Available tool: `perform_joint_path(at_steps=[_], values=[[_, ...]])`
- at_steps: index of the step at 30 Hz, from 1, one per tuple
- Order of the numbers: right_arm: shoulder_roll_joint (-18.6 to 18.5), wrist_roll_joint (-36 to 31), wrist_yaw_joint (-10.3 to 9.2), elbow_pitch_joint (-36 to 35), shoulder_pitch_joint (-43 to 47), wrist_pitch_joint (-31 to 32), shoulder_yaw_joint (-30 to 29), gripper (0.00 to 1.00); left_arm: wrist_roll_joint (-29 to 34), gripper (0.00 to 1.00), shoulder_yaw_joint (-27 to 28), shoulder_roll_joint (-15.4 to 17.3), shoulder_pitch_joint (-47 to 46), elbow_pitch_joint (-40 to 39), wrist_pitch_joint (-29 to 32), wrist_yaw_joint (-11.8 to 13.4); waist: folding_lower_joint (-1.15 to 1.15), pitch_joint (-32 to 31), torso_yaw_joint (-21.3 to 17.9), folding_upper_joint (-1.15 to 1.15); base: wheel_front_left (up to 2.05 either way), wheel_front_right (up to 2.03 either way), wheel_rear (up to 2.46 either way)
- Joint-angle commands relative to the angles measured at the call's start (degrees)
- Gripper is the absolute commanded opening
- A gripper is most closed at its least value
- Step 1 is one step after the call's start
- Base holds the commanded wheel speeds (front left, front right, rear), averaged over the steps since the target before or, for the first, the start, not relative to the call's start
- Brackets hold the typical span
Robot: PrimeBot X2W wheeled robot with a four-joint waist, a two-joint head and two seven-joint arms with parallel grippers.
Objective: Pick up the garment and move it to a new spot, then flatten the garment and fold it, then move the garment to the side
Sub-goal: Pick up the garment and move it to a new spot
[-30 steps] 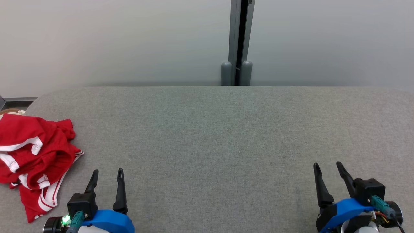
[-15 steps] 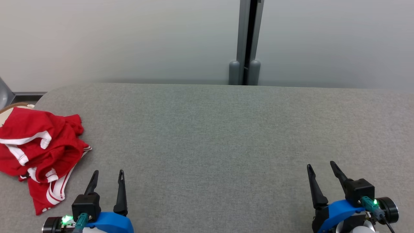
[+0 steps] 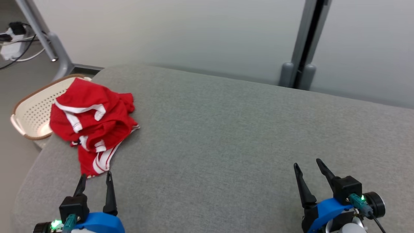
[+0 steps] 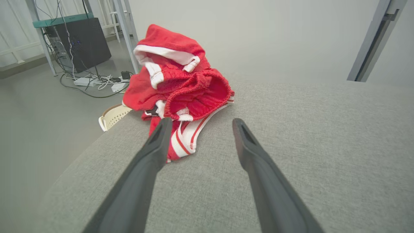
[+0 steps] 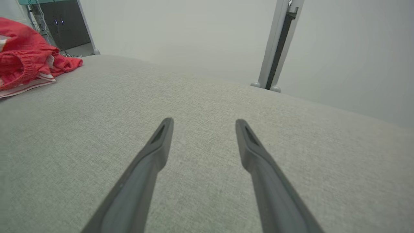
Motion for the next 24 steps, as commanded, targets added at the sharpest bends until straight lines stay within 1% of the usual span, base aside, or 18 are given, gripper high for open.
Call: perform_joint_path(at_steps=[1, 6, 11, 13, 16, 19, 20, 24], values=[[-0.1, 0.6, 0.02, 0.3, -0.8, -0.2, 0.6, 1.0, -0.3, 1.0, 0.6, 0.0, -0.4, 0.2, -0.3, 0.1, 0.0, 1.7, 3.2, 0.0, 0.0, 0.0, 0.0], [-0.1, 1.2, 0.02, 0.4, -1.6, -0.2, 2.3, 1.0, -0.1, 1.0, 2.1, 0.5, -0.4, 0.5, -0.3, -0.2, 0.0, 2.4, 6.6, 0.0, 0.0, 0.0, 0.0], [-0.1, 0.9, 0.02, 0.7, -2.1, -0.2, 3.3, 1.0, -0.6, 1.0, 3.2, 0.3, -1.5, 1.4, -0.3, -0.5, 0.0, 3.1, 8.2, 0.0, 0.0, 0.0, 0.0], [-0.1, 0.6, 0.02, 0.7, -2.4, -0.2, 3.2, 1.0, -0.8, 1.0, 3.6, 0.2, -2.3, 1.7, -0.3, -0.9, 0.0, 3.6, 8.3, 0.0, 0.0, 0.0, 0.0], [-0.1, 0.2, 0.02, 0.9, -2.7, -0.2, 3.1, 1.0, -3.0, 1.0, 4.2, -0.1, -4.1, 2.6, -0.3, -2.8, 0.0, 4.8, 8.3, 0.0, 0.0, 0.0, 0.0], [-0.1, 0.0, 0.02, 1.0, -3.3, -0.2, 3.3, 1.0, -5.5, 1.0, 5.6, 1.0, -7.2, 3.3, -0.3, -4.2, 0.0, 6.5, 7.7, 0.0, 0.0, 0.0, 0.0], [-0.1, 0.0, 0.02, 1.0, -3.3, -0.2, 3.3, 1.0, -5.5, 1.0, 5.6, 1.0, -7.2, 3.3, -0.3, -4.2, 0.0, 6.5, 7.7, 0.0, 0.0, 0.0, 0.0], [-0.1, -0.7, 0.02, 1.3, -4.7, -0.2, 3.7, 1.0, -8.2, 1.0, 5.6, 3.8, -12.6, 5.1, -0.3, -5.0, 0.0, 9.3, 6.4, 0.0, 0.0, 0.0, 0.0]])
